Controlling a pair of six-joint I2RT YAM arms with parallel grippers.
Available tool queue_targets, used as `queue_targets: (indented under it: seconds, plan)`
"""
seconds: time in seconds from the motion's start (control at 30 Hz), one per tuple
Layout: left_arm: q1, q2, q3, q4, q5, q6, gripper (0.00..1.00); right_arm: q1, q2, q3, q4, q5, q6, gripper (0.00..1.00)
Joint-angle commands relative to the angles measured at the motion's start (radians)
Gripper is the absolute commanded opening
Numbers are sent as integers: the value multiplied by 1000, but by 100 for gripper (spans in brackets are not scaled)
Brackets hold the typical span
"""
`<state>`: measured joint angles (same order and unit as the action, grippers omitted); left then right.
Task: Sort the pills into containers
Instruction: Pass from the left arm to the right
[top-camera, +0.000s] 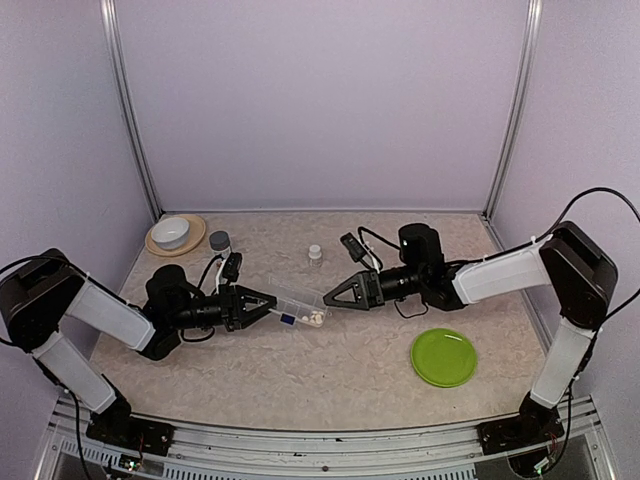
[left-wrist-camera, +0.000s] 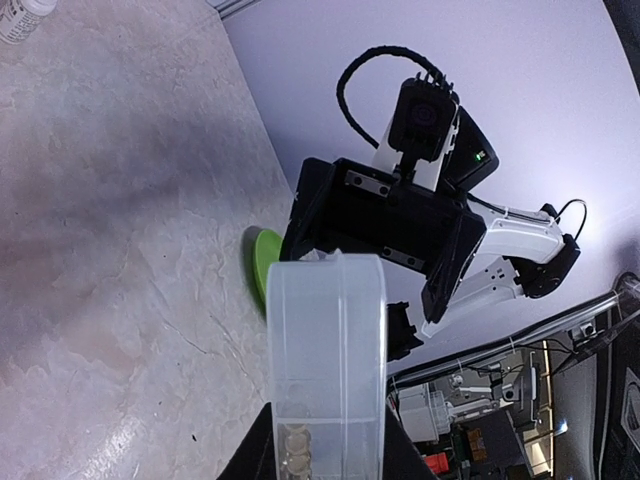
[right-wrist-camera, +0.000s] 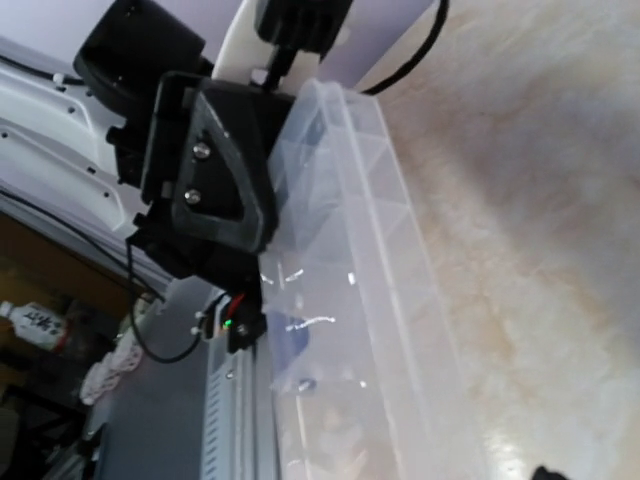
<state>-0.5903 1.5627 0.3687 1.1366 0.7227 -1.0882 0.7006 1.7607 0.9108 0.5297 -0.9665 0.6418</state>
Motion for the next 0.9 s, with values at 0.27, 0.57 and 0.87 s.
queue_targets:
  seconds: [0.27, 0.57, 0.87]
  plan:
    - [-19, 9, 7, 76, 20, -6, 27, 55, 117, 36, 183, -69, 160, 79]
    - [-21, 36, 4, 94, 20, -13, 27, 62, 133, 36, 261, -110, 262, 54]
    - [-21, 48, 5, 114, 14, -26, 27, 69, 149, 42, 255, -110, 286, 37]
